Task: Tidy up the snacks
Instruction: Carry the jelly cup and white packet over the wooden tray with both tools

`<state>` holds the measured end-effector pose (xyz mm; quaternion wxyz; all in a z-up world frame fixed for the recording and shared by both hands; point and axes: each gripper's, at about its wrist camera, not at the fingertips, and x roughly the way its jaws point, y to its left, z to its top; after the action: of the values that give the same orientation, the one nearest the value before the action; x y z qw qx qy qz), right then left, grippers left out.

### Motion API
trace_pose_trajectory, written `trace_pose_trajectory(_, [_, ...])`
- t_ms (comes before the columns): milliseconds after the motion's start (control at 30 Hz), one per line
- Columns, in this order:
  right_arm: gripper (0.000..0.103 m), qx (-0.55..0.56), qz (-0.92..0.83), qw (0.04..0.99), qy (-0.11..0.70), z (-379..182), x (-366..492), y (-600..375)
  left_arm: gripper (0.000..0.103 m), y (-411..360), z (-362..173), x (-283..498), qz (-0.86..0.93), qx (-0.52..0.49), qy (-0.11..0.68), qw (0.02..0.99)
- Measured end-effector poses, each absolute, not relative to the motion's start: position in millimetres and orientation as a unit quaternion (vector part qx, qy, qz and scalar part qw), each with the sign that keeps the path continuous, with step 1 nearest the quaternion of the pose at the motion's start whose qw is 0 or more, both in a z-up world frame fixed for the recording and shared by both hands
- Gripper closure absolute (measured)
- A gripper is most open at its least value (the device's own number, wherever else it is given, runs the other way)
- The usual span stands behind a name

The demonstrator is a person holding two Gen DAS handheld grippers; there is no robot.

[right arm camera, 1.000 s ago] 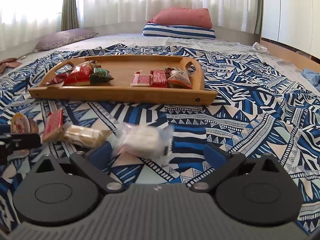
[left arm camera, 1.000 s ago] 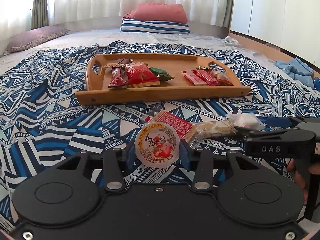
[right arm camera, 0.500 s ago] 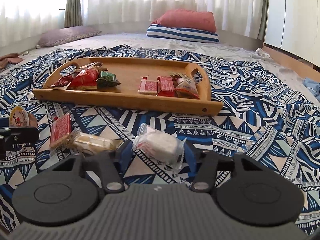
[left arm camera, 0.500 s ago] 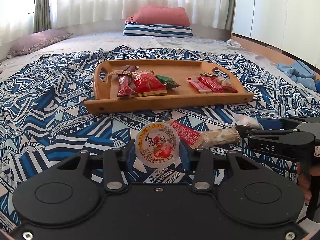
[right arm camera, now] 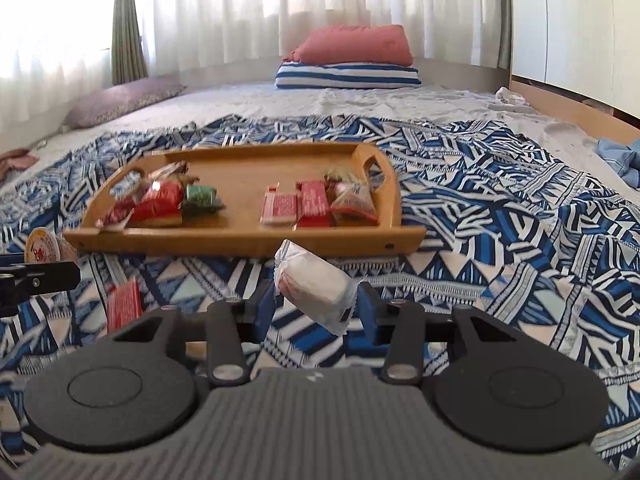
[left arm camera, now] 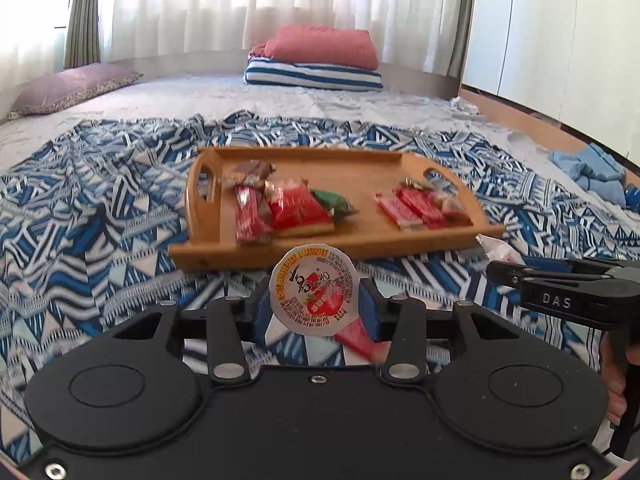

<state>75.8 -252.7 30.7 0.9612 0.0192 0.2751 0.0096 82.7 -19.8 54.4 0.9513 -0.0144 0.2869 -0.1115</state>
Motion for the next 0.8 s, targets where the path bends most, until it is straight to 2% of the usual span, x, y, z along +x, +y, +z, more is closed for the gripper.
trace_pose_trajectory(500, [0.055, -0.04, 0.028, 0.972, 0.228, 91.7, 134.8, -250.3, 0.061, -9.6, 113.9, 178.5, -0.143, -0.065, 0.265, 0.951])
trace_pose_trajectory(800, [0.055, -0.084, 0.046, 0.965, 0.246, 91.8, 203.1, -238.3, 0.061, -19.9, 101.9, 257.9, -0.143, -0.074, 0.306, 0.938])
